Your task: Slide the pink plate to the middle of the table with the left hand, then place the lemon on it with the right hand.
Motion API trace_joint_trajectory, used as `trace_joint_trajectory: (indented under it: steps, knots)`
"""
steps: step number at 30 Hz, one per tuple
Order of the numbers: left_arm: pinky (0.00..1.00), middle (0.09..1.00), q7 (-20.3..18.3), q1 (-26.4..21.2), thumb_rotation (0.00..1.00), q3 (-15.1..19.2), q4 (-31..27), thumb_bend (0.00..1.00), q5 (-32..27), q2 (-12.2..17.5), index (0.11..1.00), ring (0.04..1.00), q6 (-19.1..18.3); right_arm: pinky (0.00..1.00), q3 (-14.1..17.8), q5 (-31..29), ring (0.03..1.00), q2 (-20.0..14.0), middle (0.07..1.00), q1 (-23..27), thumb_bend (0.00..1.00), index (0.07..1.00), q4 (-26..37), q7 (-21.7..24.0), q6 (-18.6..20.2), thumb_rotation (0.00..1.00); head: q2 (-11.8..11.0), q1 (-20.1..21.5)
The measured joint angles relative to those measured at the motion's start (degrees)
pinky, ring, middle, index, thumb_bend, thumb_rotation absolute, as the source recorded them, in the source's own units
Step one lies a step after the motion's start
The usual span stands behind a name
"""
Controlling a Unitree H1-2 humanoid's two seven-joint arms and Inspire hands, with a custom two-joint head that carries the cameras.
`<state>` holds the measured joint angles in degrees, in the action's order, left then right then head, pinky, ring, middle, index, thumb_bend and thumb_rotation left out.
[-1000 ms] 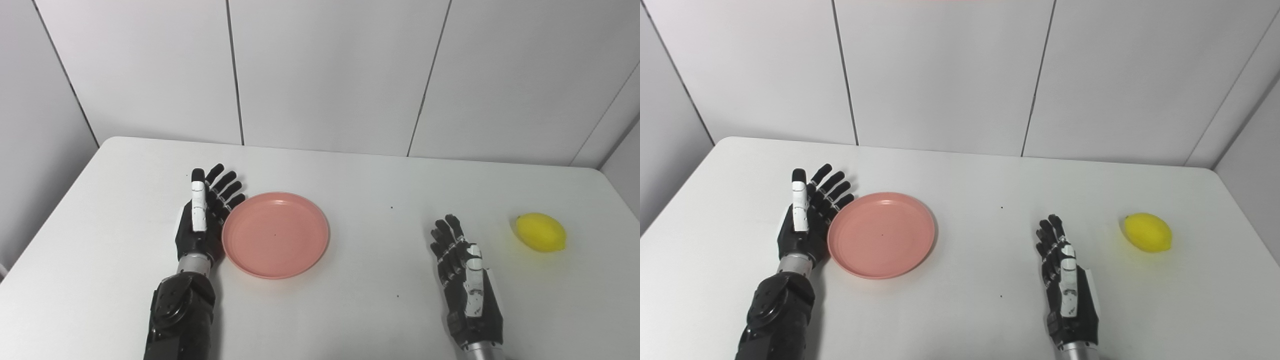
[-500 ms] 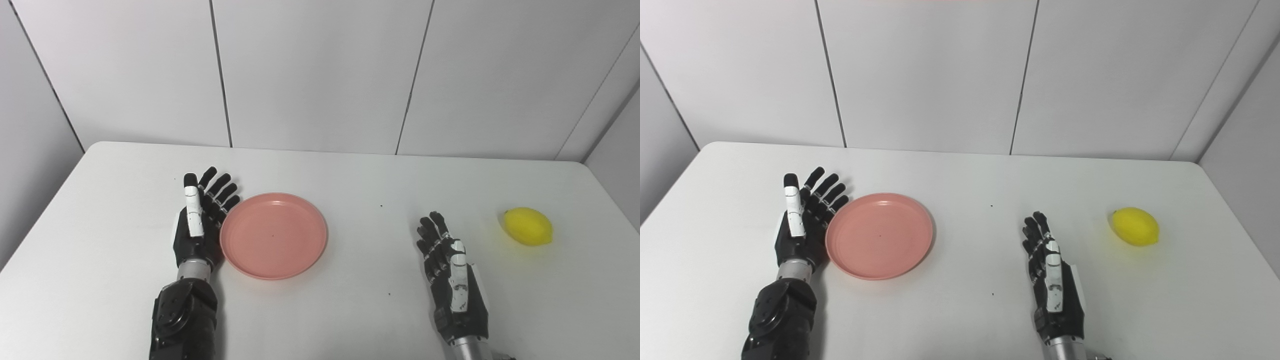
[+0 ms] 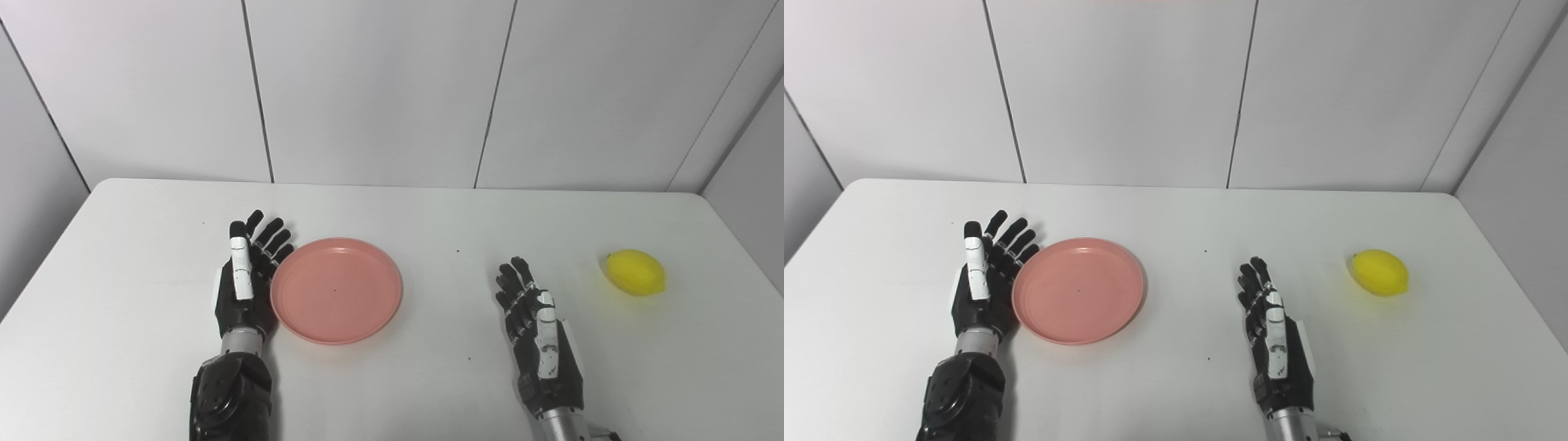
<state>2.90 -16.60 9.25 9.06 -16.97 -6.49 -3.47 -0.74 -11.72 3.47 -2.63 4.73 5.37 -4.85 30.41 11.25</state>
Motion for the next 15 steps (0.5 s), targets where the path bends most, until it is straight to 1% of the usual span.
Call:
trace_joint_trajectory:
  steps: [7,12,15]
  knots:
    - [0.80,0.822,0.11,0.00,0.84,-0.88,0.00,0.80,0.69,0.01,0.858,0.818,-0.32,0.98,-0.07,0.01,0.956,0.50,0.934,0.02,0.77,0.943,-0.05,-0.30,0.00,0.97,0.26,1.23]
    - [0.78,0.804,-0.01,0.00,0.83,-1.31,0.00,0.79,0.66,0.05,0.832,0.811,-0.44,1.00,-0.65,0.10,0.964,1.04,0.942,0.05,0.76,0.950,-0.15,-0.73,0.00,0.99,0.44,1.85]
    - [0.80,0.815,-0.37,0.02,0.81,-1.70,0.00,0.79,0.41,0.05,0.850,0.821,-0.66,1.00,-1.07,0.13,0.962,1.17,0.939,0.07,0.76,0.945,-0.19,-0.81,0.00,0.98,0.53,2.29]
